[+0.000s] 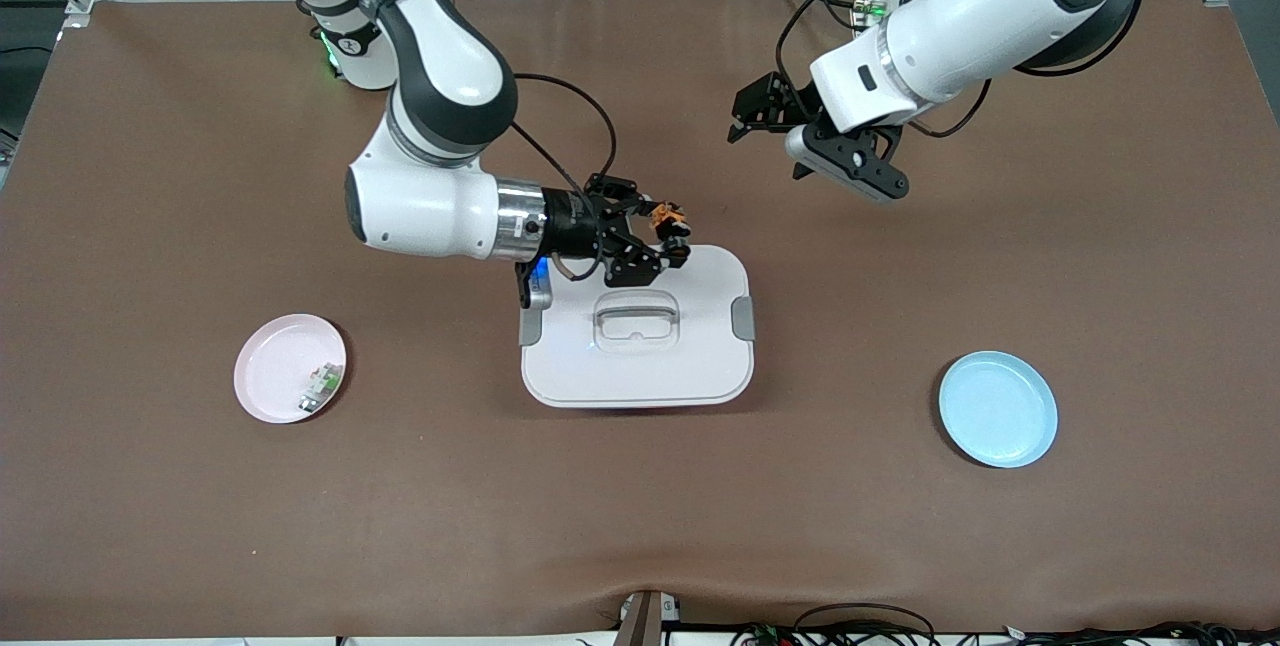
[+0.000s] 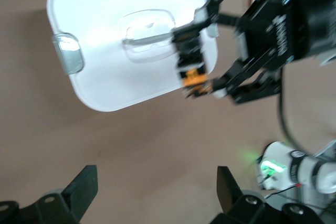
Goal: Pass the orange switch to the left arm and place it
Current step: 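Grasp the switch cap with the left gripper above the white box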
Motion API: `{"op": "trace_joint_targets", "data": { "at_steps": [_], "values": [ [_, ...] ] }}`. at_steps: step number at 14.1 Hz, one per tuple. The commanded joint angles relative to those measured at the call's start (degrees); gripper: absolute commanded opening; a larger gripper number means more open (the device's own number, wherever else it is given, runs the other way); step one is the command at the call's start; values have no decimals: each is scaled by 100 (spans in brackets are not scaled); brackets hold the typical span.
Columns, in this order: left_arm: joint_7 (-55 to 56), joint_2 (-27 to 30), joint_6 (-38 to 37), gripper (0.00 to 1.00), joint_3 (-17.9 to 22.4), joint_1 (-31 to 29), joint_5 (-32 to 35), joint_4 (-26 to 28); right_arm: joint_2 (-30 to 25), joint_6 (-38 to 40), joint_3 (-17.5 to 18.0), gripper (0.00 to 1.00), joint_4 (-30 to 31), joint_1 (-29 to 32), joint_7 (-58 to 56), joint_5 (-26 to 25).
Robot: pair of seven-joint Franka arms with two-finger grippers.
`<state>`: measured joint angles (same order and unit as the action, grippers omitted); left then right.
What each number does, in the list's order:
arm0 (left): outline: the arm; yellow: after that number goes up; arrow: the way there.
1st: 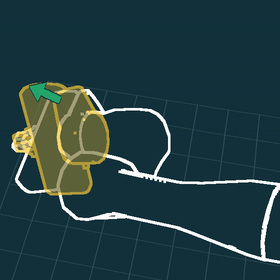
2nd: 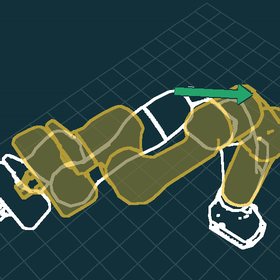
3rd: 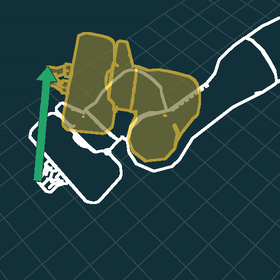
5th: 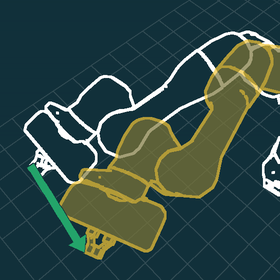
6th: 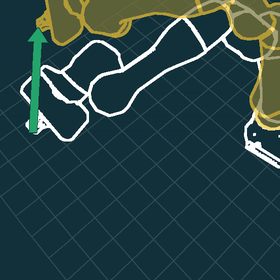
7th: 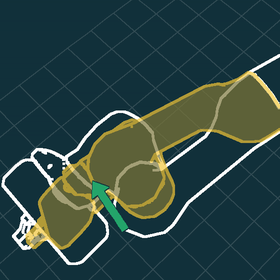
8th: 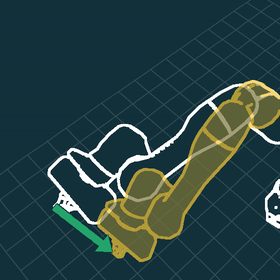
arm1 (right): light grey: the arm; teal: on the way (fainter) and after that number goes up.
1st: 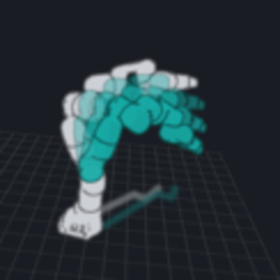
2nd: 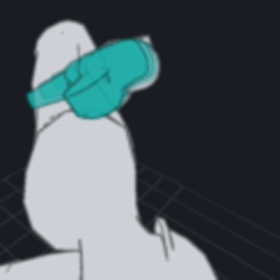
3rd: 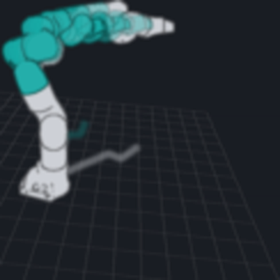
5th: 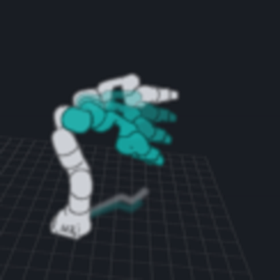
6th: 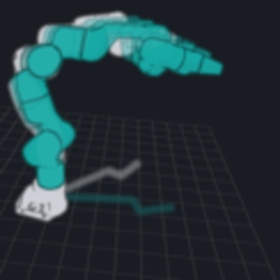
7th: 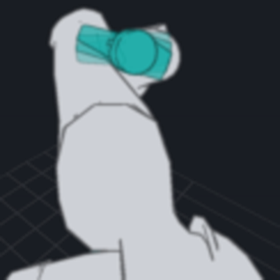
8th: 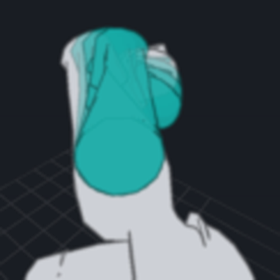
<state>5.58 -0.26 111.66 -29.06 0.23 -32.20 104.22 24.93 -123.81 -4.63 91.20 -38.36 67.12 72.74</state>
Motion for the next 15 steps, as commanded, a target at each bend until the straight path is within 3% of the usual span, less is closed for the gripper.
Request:
{"op": "trace_joint_targets", "data": {
  "at_steps": [1, 7, 11, 15],
  "values": [
    [48, 17, 460, 100, -30, 4, -435, 274, 65, -56, -55, 26, -129, -101, 160, 127],
    [48, -202, 1031, 99, -65, 4, -884, 327, 65, -56, -55, 26, -217, -154, 301, 127],
    [48, -351, 1383, 86, -65, 4, -1130, 354, 65, -56, -55, 26, -217, -154, 301, 118],
    [57, -571, 1866, 86, -65, 205, -1455, 362, 65, -56, -55, 26, -217, -154, 292, 118]
  ]
}}
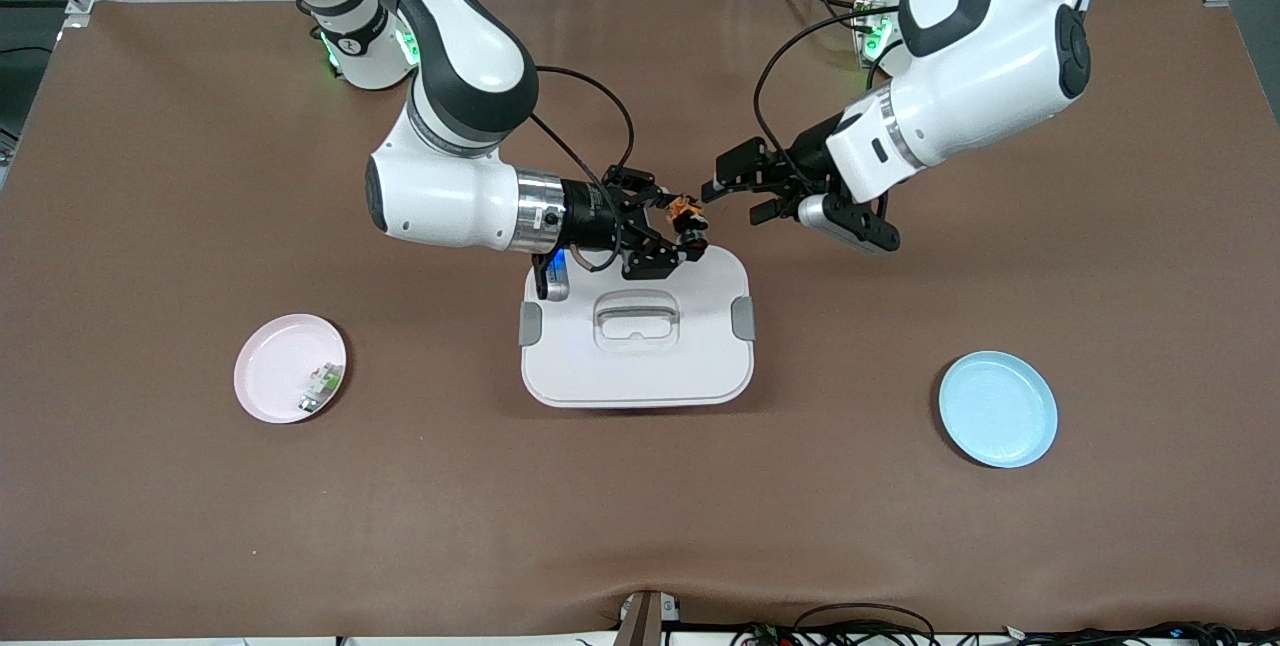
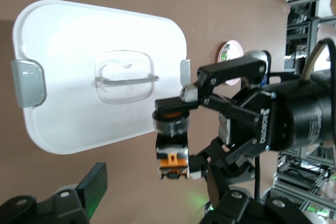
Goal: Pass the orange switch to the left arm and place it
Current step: 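Grasp the switch cap with the left gripper above the white box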
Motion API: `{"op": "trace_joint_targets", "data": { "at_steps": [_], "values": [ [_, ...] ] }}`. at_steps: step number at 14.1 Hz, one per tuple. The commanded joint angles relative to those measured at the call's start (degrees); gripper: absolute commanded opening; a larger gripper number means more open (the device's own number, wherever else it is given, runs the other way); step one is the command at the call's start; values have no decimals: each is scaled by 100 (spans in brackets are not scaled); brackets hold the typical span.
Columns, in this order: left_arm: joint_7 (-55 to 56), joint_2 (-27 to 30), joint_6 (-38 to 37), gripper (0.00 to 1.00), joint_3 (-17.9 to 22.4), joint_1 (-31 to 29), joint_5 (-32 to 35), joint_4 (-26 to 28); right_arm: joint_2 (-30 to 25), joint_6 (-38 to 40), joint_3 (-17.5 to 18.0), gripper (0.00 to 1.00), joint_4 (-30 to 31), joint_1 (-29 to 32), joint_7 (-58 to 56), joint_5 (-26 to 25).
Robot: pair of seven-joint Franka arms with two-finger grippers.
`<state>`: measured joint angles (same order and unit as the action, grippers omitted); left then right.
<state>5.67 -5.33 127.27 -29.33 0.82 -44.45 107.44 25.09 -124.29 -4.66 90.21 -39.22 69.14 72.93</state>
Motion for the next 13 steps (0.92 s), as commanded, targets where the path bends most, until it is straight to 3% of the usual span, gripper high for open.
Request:
{"op": "trace_joint_targets", "data": {
  "at_steps": [1, 7, 11, 13],
  "values": [
    [75, -125, 420, 85, -38, 181, -248, 41, 48, -8, -52, 26, -118, -68, 90, 99],
    [75, -337, 966, 75, -38, 463, -257, 181, 48, -8, -61, 26, -118, -85, 90, 81],
    [110, -372, 1028, 57, -38, 480, -257, 190, 48, -8, -61, 26, -118, -94, 90, 81],
    [355, -372, 1028, 41, -47, 541, -257, 190, 48, -8, -61, 26, -118, -94, 90, 81]
  ]
}}
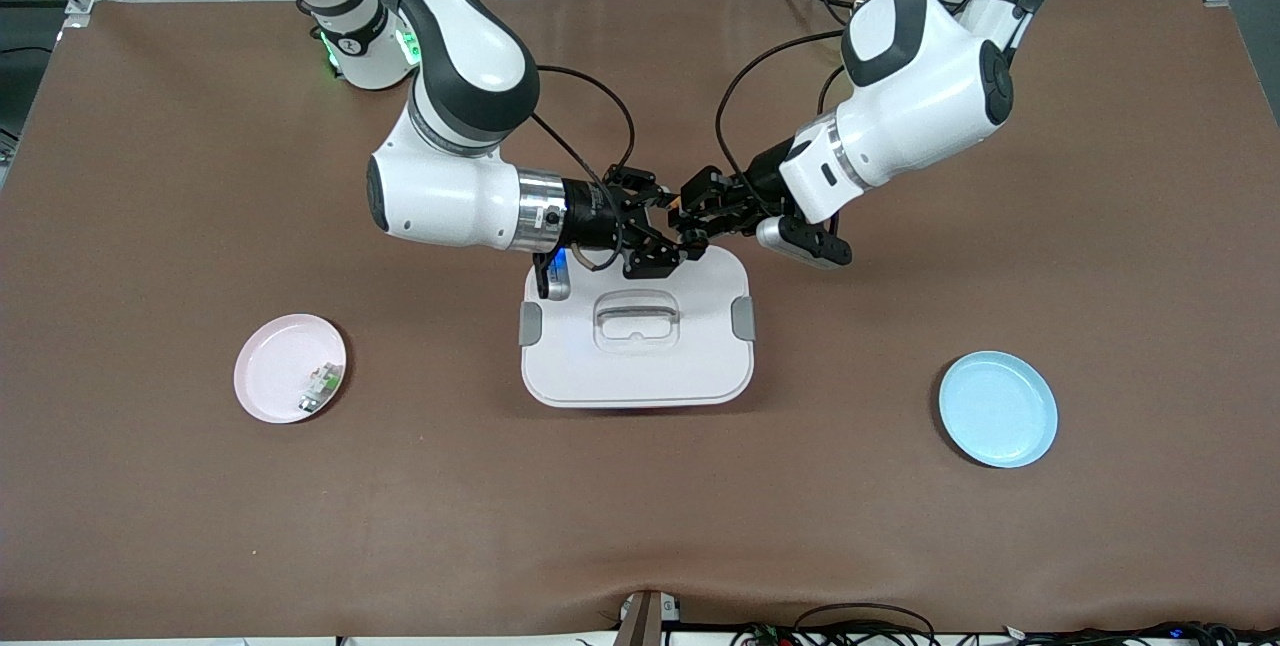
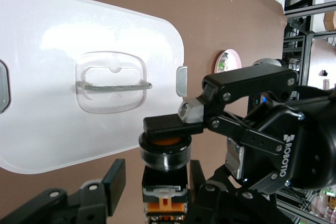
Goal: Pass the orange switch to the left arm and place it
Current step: 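Grasp the switch cap with the left gripper above the white box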
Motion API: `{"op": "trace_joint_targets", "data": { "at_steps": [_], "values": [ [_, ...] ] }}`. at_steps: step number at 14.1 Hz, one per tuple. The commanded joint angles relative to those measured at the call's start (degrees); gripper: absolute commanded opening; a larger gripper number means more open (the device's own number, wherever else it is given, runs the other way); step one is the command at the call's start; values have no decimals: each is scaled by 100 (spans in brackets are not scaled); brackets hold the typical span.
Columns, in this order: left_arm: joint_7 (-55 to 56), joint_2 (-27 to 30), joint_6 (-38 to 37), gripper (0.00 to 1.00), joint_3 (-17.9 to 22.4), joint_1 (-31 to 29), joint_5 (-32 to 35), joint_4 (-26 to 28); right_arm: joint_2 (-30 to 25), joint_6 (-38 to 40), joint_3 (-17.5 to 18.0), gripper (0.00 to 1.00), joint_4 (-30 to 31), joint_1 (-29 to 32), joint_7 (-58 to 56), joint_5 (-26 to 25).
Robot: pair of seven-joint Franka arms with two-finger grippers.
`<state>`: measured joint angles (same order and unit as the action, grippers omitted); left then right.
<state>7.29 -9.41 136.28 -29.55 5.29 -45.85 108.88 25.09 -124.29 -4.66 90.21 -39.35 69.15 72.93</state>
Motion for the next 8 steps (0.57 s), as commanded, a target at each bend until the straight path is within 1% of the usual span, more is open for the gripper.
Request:
{"op": "trace_joint_targets", "data": {
  "at_steps": [1, 3, 4, 8],
  "values": [
    [290, 35, 127, 29, -24, 130, -118, 37, 48, -8, -53, 26, -118, -82, 90, 81],
    [343, 53, 119, 9, -24, 121, -118, 45, 48, -8, -61, 26, -118, -99, 90, 81],
    [343, 53, 119, 1, -24, 121, -118, 37, 48, -8, -61, 26, -118, -99, 90, 81],
    [335, 79, 75, 0, -24, 77, -118, 28, 48, -8, -61, 26, -118, -99, 90, 81]
  ]
}}
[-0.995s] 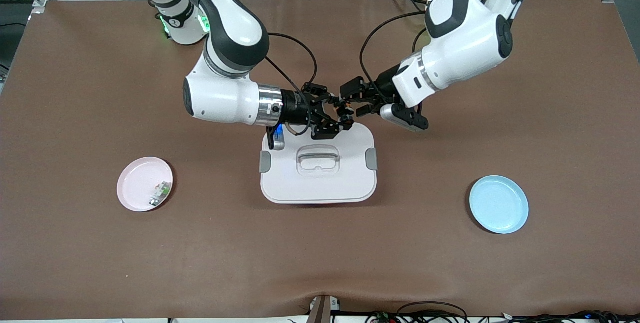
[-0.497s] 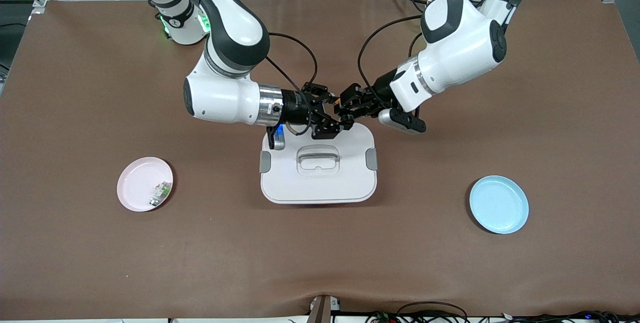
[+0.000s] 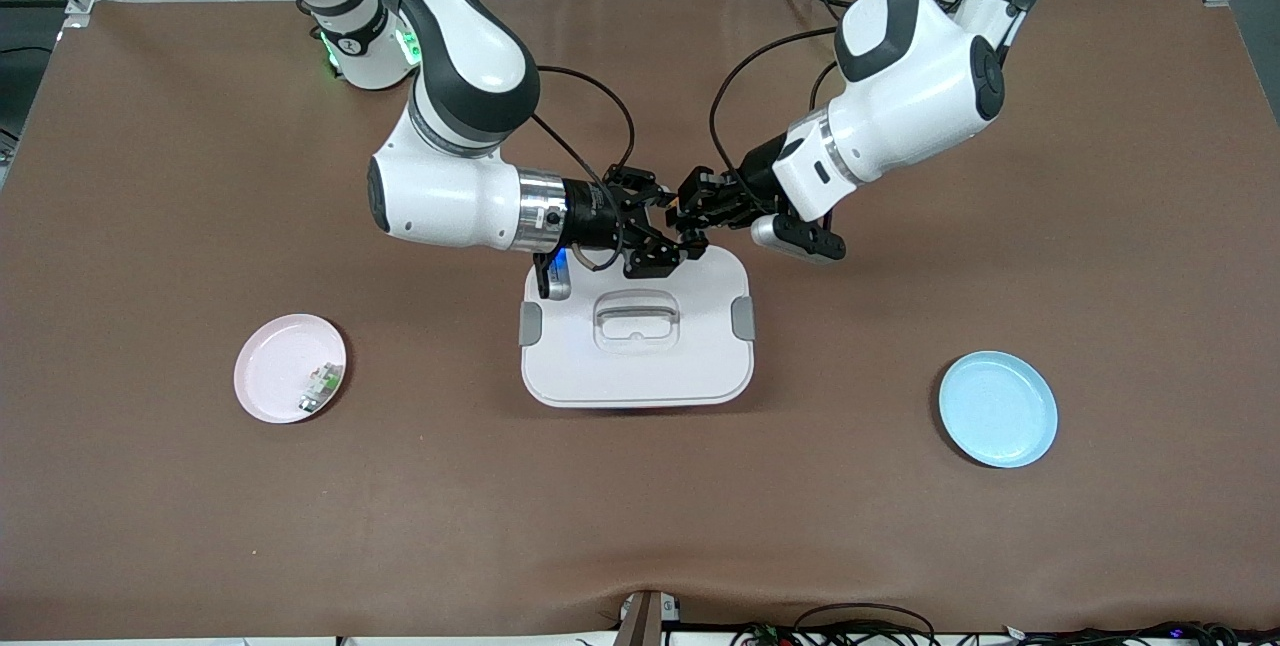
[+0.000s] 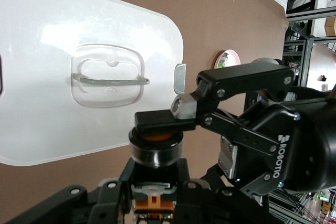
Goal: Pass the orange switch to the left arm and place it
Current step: 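Open the right gripper and pull the switch away with the left gripper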
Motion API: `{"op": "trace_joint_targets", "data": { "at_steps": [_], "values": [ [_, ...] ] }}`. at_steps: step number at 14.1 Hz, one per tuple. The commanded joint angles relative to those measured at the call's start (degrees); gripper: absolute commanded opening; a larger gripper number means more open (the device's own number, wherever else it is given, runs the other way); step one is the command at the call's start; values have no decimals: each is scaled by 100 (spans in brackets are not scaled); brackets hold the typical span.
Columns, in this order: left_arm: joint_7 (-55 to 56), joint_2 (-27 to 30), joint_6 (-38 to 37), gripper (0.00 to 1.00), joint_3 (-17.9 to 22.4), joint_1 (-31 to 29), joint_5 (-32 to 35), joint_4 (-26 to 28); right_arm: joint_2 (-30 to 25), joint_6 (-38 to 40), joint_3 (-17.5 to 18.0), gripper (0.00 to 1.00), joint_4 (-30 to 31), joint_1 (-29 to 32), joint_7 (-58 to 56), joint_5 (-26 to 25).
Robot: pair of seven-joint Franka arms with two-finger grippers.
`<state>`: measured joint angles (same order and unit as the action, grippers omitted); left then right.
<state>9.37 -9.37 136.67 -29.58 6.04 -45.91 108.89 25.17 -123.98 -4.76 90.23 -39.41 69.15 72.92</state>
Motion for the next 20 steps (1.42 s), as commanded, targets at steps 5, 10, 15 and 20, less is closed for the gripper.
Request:
{"op": "trace_joint_targets", "data": {
  "at_steps": [5, 10, 15, 20],
  "values": [
    [100, 103, 0, 0, -4, -50, -41, 35, 32, -30, -52, 53, -119, -84, 90, 91],
    [74, 111, -61, 0, 22, -155, 20, 44, -3, 58, -69, 100, -155, 30, 73, 65],
    [56, 129, -570, 0, 31, -464, 670, 18, -161, 811, -87, 100, -348, 468, 116, 82],
    [39, 120, -1168, 0, 31, -911, 1601, -17, -609, 2839, -104, 100, -357, 1749, 56, -241]
  ]
}}
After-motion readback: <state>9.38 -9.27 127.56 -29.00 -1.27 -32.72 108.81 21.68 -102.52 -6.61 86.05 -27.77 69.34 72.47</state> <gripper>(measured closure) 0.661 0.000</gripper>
